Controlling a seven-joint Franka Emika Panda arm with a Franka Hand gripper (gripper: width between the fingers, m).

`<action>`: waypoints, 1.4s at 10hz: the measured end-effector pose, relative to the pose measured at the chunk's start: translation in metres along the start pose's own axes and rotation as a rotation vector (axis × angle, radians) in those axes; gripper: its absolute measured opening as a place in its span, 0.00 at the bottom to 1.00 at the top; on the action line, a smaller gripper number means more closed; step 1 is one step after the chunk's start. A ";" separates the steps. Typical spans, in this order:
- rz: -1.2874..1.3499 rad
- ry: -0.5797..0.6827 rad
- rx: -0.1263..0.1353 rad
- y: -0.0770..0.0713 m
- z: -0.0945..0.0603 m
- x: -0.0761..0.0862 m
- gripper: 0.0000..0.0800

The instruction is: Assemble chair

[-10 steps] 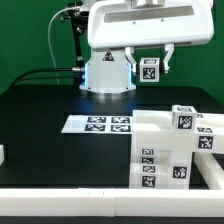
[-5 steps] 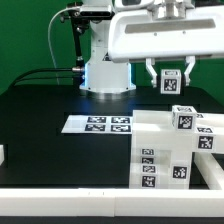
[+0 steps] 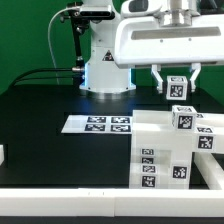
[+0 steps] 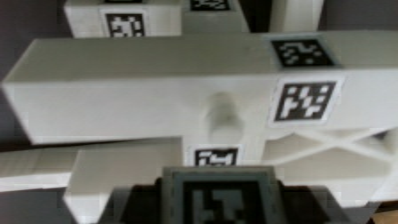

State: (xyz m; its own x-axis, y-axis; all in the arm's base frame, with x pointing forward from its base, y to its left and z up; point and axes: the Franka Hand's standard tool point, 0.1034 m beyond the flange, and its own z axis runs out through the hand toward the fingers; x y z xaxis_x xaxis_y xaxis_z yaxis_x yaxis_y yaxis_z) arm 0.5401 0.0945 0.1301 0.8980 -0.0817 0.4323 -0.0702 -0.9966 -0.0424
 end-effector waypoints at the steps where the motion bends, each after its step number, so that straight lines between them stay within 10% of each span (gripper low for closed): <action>1: -0.009 -0.006 -0.002 -0.002 0.003 -0.004 0.35; 14: -0.049 0.013 -0.020 0.004 0.016 -0.010 0.35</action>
Offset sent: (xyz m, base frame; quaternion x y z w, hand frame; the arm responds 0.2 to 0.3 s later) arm -0.0025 0.0020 -0.0056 -0.0071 0.0078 -0.0012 0.9999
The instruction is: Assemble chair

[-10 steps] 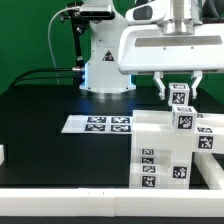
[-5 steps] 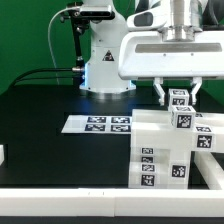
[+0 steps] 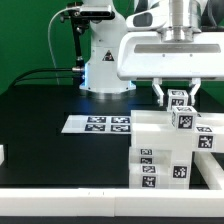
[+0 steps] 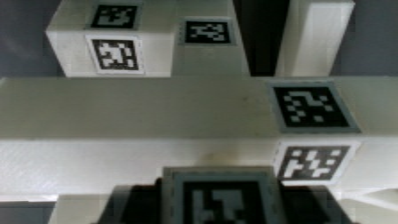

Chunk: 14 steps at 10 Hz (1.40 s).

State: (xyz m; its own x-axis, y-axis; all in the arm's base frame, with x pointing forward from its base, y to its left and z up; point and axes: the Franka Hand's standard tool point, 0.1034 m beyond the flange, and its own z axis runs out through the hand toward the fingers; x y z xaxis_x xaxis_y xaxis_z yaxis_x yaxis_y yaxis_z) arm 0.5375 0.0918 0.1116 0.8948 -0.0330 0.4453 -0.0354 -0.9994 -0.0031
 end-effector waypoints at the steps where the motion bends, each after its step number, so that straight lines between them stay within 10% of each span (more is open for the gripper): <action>1: 0.000 -0.001 0.000 0.000 0.000 0.000 0.49; 4: 0.001 -0.047 0.000 0.000 0.001 -0.002 0.78; 14: 0.058 -0.506 -0.003 -0.004 -0.005 0.016 0.81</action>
Offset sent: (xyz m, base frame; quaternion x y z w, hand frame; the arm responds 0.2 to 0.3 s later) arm 0.0000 0.0000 0.0000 0.0000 -0.0650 0.0000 0.9979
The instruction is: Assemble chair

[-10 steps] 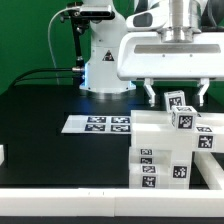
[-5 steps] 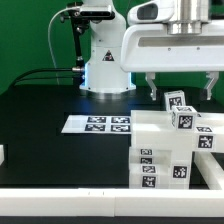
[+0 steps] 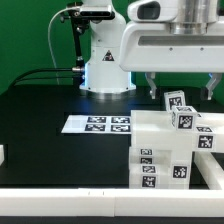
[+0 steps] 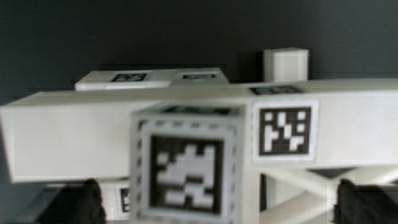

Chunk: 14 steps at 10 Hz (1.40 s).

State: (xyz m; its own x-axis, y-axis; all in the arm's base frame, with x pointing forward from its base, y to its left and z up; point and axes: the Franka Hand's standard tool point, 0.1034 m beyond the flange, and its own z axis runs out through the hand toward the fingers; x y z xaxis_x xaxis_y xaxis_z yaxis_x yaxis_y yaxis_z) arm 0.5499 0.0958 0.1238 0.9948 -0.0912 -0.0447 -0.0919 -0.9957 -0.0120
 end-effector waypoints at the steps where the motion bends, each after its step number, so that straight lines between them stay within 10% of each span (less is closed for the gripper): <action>1: 0.001 -0.009 -0.003 0.001 0.005 -0.004 0.81; 4: 0.025 -0.011 -0.006 0.002 0.006 -0.005 0.77; 6: 0.141 -0.010 -0.006 0.002 0.006 -0.005 0.35; 14: 0.613 -0.010 -0.008 0.001 0.007 -0.005 0.35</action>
Offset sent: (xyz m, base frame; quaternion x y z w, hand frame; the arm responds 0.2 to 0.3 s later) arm 0.0000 0.0000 0.0000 0.0000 0.0000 0.0000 1.0000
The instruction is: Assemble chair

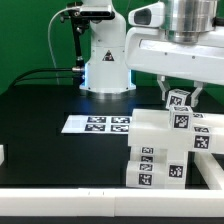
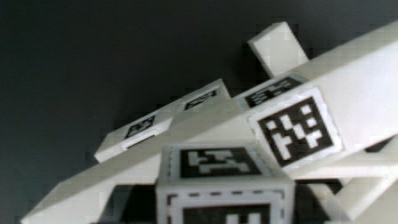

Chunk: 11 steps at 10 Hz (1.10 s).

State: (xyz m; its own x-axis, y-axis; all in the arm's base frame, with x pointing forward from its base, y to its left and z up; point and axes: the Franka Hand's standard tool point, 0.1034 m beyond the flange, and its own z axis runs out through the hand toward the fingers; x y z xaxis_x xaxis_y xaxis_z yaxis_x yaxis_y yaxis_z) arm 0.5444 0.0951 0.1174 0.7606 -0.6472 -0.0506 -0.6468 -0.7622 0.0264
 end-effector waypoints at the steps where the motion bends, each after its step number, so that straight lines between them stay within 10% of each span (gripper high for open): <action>1: 0.127 -0.001 0.010 0.000 0.001 0.000 0.35; 7: 0.682 -0.036 0.139 -0.001 0.001 0.005 0.35; 9: 0.671 -0.035 0.139 -0.001 0.001 0.004 0.35; 10: 0.671 -0.035 0.139 -0.001 0.001 0.004 0.58; 11: 0.654 -0.034 0.138 -0.001 0.002 0.004 0.58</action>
Offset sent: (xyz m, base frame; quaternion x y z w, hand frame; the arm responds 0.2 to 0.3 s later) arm -0.0066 -0.0073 -0.0090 0.0688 0.0049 0.2838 0.9564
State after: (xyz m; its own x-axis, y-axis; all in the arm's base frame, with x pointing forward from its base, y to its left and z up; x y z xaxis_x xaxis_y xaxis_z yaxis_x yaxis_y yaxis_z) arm 0.5485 0.0932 0.1156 0.2087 -0.9730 -0.0989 -0.9770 -0.2029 -0.0655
